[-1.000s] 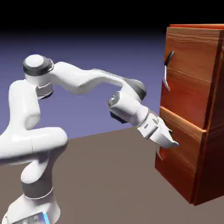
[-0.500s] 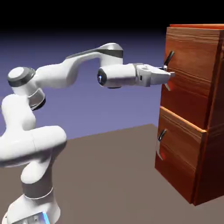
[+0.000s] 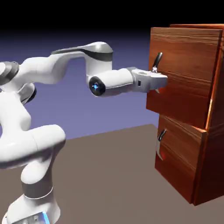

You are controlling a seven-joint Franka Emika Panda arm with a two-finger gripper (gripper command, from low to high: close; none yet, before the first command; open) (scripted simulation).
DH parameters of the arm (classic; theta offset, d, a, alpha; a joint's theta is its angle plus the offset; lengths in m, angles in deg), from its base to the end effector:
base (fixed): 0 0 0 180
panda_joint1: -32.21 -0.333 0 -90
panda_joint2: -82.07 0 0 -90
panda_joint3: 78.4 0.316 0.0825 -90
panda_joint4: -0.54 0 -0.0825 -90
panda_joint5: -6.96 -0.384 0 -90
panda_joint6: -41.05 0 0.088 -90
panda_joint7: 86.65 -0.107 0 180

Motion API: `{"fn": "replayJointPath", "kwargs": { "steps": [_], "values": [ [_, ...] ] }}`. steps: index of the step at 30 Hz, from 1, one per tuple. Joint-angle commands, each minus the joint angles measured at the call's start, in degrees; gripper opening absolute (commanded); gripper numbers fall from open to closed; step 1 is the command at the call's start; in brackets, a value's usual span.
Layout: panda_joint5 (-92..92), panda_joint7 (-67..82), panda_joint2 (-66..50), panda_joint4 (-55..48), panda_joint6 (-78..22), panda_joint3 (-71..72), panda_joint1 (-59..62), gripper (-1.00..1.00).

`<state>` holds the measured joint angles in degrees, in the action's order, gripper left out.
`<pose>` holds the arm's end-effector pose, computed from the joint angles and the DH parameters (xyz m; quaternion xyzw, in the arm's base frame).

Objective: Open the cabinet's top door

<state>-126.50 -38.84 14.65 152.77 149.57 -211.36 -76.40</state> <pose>0.3862 -0.0379 0.5447 -0.6904 0.1529 -0.5962 0.3801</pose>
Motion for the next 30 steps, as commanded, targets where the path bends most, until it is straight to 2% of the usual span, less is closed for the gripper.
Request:
{"fn": "replayJointPath", "kwargs": {
  "steps": [1, 7, 13, 20, 30],
  "values": [
    [1.28, 0.73, 0.73, 0.6, -2.43, -1.32, 0.11, -1.0],
    [10.25, 5.4, 6.6, 2.15, -17.38, -8.86, 2.51, -1.0],
    [22.14, 11.66, 16.69, -0.6, -31.61, -15.52, 6.28, -1.0],
    [36.04, 18.98, 30.91, -9.17, -45.88, -17.98, 12.96, -1.0],
    [53.23, 25.64, 51.67, -26.03, -55.87, -17.07, 16.88, -1.0]
  ]
}}
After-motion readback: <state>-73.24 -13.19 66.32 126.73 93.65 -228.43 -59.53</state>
